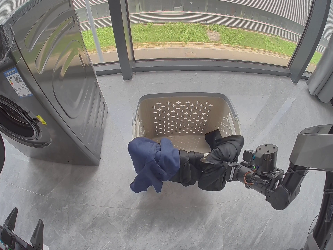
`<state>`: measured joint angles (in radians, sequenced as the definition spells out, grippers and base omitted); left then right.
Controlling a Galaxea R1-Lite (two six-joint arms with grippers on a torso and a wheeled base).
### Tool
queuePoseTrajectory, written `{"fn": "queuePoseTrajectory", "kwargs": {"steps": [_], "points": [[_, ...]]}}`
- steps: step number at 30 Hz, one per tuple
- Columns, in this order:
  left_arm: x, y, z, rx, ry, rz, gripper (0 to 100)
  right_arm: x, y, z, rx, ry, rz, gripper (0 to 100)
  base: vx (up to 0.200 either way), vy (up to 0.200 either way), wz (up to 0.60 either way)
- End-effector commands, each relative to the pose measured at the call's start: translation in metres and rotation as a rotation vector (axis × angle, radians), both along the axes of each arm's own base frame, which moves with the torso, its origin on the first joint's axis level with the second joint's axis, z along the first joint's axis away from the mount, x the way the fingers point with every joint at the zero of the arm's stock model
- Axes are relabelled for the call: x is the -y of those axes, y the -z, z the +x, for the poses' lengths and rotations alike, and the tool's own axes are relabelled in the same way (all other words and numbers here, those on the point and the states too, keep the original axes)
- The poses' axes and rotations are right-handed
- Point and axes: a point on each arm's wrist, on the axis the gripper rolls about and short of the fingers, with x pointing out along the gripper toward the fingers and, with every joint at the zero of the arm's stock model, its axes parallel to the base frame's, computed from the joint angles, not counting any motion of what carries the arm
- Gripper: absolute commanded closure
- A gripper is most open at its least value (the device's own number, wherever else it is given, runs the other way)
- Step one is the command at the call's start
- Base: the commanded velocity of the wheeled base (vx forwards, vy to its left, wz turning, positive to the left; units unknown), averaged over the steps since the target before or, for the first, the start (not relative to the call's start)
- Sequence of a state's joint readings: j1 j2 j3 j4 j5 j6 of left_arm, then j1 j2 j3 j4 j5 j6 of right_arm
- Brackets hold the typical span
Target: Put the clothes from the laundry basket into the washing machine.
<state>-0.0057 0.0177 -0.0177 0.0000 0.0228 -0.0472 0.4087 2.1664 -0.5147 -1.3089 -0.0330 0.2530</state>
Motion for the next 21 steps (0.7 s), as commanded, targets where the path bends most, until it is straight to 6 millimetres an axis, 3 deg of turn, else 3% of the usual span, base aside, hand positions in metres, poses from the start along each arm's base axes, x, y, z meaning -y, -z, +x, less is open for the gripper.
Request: {"fn": "queuePoseTrajectory", "kwargs": {"steps": [1, 4, 6, 7, 11, 17, 21], "points": [[0.0, 0.005, 0.0, -0.003, 0.0, 0.0, 0, -0.004, -0.033, -0.038, 0.066, -0.057, 0.03, 100, 0.0, 0.0, 0.0], [0.0, 0.005, 0.0, -0.003, 0.0, 0.0, 0, -0.003, -0.059, -0.063, 0.125, -0.076, 0.054, 100, 0.0, 0.0, 0.0], [0.0, 0.005, 0.0, -0.003, 0.0, 0.0, 0, -0.002, -0.067, -0.07, 0.146, -0.083, 0.066, 100, 0.0, 0.0, 0.0], [0.0, 0.005, 0.0, -0.003, 0.0, 0.0, 0, -0.001, -0.085, -0.083, 0.198, -0.104, 0.096, 100, 0.0, 0.0, 0.0], [0.0, 0.005, 0.0, -0.003, 0.0, 0.0, 0, -0.002, -0.114, -0.107, 0.281, -0.16, 0.133, 100, 0.0, 0.0, 0.0], [0.0, 0.005, 0.0, -0.003, -0.001, -0.002, 0, -0.001, -0.144, -0.13, 0.357, -0.222, 0.151, 100, 0.0, 0.0, 0.0], [0.0, 0.005, 0.0, -0.003, -0.001, -0.002, 0, 0.0, -0.146, -0.135, 0.379, -0.241, 0.144, 100, 0.0, 0.0, 0.0]]}}
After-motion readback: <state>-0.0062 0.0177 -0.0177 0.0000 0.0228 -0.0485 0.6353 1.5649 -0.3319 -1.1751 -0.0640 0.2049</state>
